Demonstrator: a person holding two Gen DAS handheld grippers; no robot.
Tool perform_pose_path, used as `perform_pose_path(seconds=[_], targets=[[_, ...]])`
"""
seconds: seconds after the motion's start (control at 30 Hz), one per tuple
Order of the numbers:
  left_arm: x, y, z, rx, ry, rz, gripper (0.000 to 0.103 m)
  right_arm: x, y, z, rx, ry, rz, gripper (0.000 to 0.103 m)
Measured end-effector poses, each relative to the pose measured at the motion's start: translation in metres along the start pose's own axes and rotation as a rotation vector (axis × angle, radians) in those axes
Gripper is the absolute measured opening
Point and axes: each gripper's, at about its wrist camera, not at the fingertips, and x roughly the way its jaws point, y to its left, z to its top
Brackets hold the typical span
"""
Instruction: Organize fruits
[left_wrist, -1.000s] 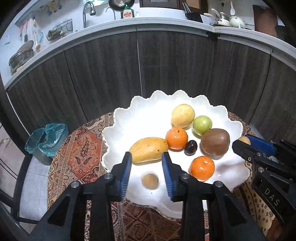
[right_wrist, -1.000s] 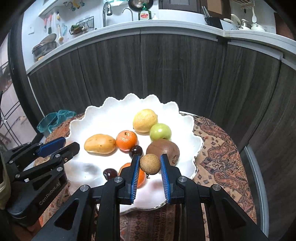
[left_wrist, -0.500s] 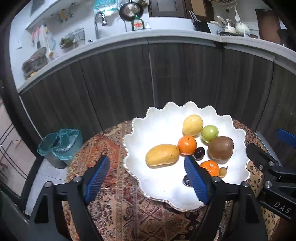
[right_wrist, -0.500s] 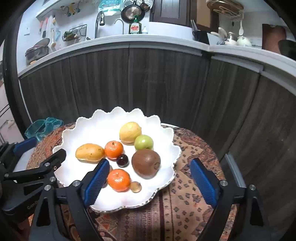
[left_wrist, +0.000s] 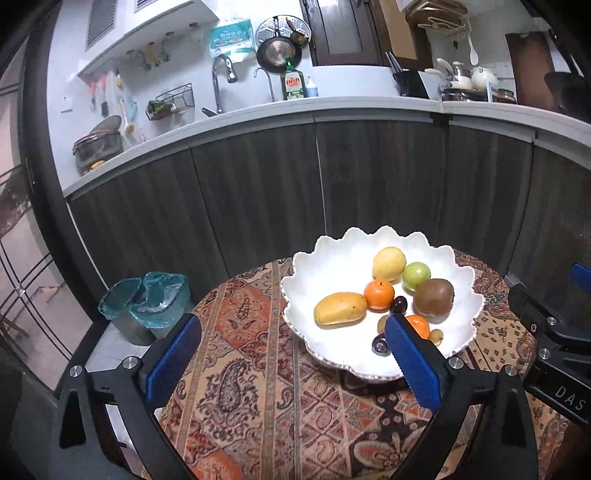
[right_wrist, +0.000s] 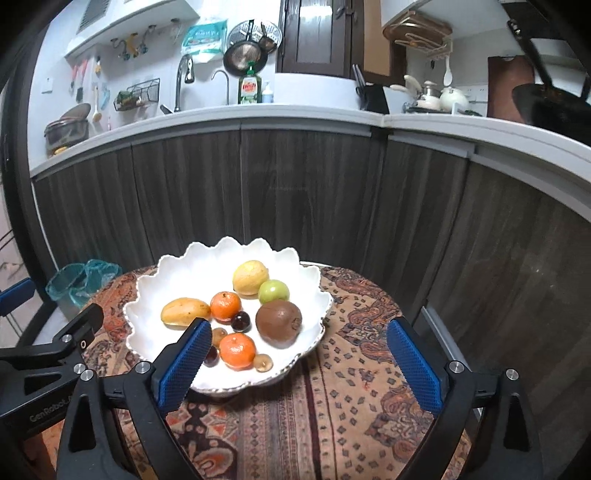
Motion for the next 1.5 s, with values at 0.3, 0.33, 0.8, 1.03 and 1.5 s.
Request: perform_pose_path(seconds=[0.3, 0.33, 0.8, 1.03, 1.5], targets=[[-0.051, 0.008, -0.015, -0.038, -0.052, 0.022, 0.103, -0.049, -0.005, -0.012, 0.012, -0.068, -0.012, 0.097], [-0.057, 0.01, -0.018, -0.051, -0.057, 0.023, 0.103, -0.054, -0.006, -0.013, 0.016, -0.076, -0.012, 0.097], [-0.098, 0.013, -0.042, -0.096, -0.085, 0.009, 0.103, -0.109, -0.015, -0.034, 0.04, -0.155, -0.03, 0.101], [-0.111, 0.019, -0.055, -0.103, -0.091, 0.048, 0.103, -0.12, -0.012, -0.044, 0.037, -0.149, -0.017, 0.101], [-0.13, 0.025, -0.062, -0.114, -0.122, 0.086, 0.103, -0.131, -0.009, -0.058, 0.035, -0.153, -0.014, 0.101]])
